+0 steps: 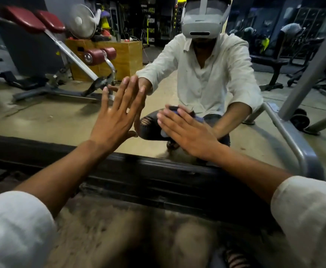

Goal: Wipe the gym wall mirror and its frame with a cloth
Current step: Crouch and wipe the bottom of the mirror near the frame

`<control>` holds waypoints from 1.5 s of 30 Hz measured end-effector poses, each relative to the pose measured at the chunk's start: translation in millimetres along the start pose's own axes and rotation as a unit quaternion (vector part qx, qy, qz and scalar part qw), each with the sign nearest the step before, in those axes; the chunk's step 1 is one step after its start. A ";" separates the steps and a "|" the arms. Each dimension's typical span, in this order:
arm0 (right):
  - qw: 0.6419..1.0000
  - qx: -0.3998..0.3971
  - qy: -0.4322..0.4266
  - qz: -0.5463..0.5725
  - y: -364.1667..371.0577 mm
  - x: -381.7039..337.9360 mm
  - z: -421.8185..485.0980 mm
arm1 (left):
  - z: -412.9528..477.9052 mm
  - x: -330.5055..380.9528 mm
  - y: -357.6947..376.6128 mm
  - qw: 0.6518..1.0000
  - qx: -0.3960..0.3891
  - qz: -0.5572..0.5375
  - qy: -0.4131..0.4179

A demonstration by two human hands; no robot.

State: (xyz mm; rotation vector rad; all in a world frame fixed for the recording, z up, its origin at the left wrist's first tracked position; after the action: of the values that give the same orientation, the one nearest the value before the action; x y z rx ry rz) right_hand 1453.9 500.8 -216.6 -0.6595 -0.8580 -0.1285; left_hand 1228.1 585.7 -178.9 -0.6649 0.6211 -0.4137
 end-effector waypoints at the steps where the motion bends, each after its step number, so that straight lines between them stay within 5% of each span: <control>1: 0.999 -0.010 -0.039 -0.010 9.3 -12.0 -15.0 | -2.8 1.8 3.4 1.000 0.001 -0.004 -0.004; 7: 0.992 -0.094 -0.085 0.012 27.9 -70.8 -87.6 | -2.0 10.0 11.0 0.999 0.003 -0.022 -0.024; 12: 0.984 -0.120 -0.134 -0.007 20.7 -52.2 -66.4 | -3.4 7.0 7.9 1.000 0.014 -0.009 -0.011; 16: 0.999 -0.003 0.029 -0.033 -28.7 21.9 15.4 | 0.6 -29.5 -4.4 0.998 0.063 0.006 0.022; 20: 0.978 0.057 0.201 -0.008 -61.1 58.7 83.1 | 20.0 -72.4 -24.1 0.998 0.037 -0.015 -0.055; 25: 0.989 -0.063 -0.090 -0.101 -37.3 21.0 109.4 | 18.6 -79.6 -25.0 0.999 0.018 0.011 -0.034; 31: 0.994 -0.015 0.095 -0.043 -48.0 26.6 119.4 | 10.1 -100.3 -14.6 1.000 0.000 0.021 -0.008; 36: 0.993 -0.084 -0.079 -0.001 12.4 -56.0 66.5 | 7.9 -95.7 -4.3 1.000 0.002 -0.012 -0.009; 45: 0.981 -0.129 -0.143 0.023 39.1 -102.5 15.0 | 8.1 -94.5 -0.2 1.000 0.011 -0.011 -0.009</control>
State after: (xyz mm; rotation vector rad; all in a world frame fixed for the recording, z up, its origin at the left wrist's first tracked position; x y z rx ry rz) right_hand 1390.6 525.2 -304.0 -0.9560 -1.1128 -0.1046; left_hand 1163.1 640.0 -136.4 -0.6544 0.5923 -0.4345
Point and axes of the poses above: each hand's wrist, its own z-axis towards the middle knuckle, its own y-axis out of the palm, x = y × z, the point moved 4 cm from there along z, towards the middle knuckle, and after that the axes turned 2 degrees about -z, right-handed, at the moved point
